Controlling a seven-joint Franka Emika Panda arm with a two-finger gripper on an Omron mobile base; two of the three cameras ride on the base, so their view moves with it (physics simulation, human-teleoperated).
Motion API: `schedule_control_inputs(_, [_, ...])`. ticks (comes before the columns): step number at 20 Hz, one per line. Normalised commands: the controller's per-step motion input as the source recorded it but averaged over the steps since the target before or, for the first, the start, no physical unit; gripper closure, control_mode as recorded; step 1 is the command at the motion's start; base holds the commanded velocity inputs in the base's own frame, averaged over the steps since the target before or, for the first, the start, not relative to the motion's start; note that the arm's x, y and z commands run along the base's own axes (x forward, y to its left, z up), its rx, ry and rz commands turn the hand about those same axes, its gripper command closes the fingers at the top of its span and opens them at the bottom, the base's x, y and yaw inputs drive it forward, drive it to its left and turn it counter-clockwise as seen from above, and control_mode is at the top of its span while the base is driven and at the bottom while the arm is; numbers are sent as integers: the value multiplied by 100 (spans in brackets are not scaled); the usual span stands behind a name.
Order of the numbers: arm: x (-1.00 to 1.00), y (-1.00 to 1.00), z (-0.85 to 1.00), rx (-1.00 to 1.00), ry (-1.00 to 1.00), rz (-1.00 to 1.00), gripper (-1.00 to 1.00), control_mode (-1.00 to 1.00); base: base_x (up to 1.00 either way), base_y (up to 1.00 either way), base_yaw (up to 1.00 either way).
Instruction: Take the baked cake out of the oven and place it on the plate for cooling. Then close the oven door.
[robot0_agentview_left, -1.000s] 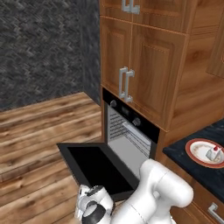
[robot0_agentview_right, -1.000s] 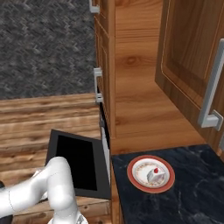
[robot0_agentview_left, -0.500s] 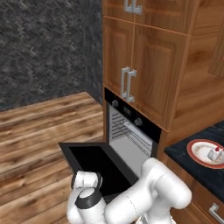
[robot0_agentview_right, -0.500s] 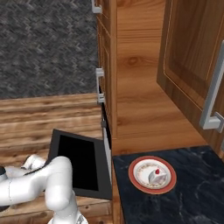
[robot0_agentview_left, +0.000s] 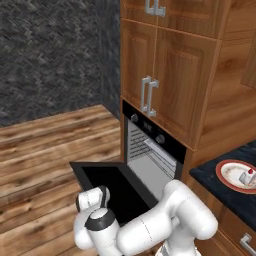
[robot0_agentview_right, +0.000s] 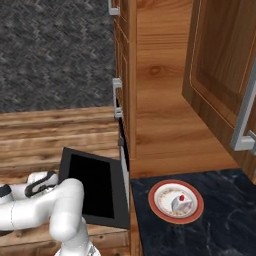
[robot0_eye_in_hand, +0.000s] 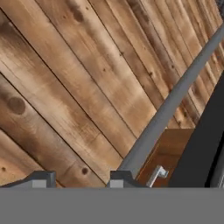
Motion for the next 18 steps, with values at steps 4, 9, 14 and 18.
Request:
schedule_control_inputs(4, [-19,0,-100,-65,-54,-75,-100,-100,0,0,0])
schedule_control_inputs(9, [-27,0,-100,-62,-52,-78,-100,-100,0,0,0])
schedule_control_inputs(14, [-26,0,-100,-59,-48,-80,-100,-100,0,0,0])
schedule_control_inputs(18, [-26,-2,-100,-56,-46,-81,-100,-100,0,0,0])
